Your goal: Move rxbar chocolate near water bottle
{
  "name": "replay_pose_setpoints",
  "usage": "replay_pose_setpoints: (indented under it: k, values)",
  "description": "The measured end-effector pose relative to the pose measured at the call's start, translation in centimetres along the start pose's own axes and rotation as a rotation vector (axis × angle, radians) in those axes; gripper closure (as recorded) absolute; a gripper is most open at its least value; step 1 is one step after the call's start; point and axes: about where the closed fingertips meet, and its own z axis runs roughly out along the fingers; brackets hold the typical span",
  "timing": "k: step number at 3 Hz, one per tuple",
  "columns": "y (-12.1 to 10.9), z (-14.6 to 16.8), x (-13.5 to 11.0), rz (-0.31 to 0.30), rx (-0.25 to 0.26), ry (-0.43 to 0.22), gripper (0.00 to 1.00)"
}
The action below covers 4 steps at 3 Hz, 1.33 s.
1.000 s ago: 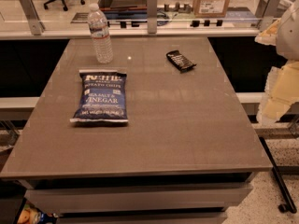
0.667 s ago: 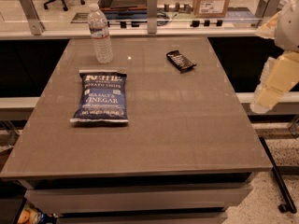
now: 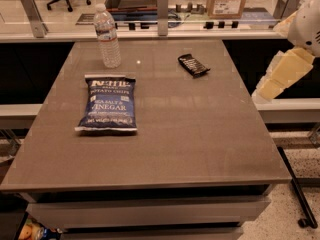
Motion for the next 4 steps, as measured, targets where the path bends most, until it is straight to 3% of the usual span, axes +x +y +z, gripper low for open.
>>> replay_pose_setpoints:
  k: [1,3,4]
  values:
    - [-1.6,1.4,-0.8,0.081,0.047,-0.076,0.0]
    - [-5.4,6.0,-3.8,0.258,0.135,-0.286,0.0]
    - [-7.1,9.0,-4.5,0.342,0.13,-0.361,0.0]
